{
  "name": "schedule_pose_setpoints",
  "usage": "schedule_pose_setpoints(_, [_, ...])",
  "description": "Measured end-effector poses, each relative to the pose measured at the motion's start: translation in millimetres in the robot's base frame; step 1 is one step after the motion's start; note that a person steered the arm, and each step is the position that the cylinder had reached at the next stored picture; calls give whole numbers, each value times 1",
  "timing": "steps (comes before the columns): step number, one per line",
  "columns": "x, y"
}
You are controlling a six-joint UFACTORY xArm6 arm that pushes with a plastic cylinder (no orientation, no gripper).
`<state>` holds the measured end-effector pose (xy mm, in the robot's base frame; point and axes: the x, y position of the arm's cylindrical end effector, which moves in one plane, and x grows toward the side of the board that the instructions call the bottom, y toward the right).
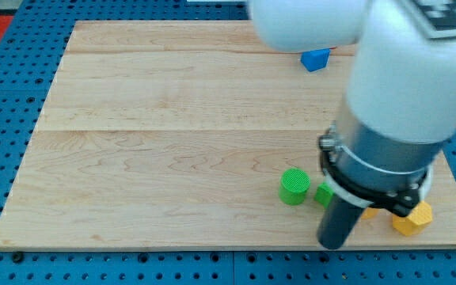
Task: Push the yellow heart towards up a bit
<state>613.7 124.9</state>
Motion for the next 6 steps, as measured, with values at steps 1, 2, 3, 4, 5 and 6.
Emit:
schedule_pose_setpoints(1, [4,15])
schedule_pose_setpoints(2, [3,37])
schedule_pose_setpoints(3, [-5,41])
schedule_pose_setpoints(4, [-28,44])
schedule_pose_setpoints(5, [-48,37])
schedule_pose_setpoints(6, [-55,3])
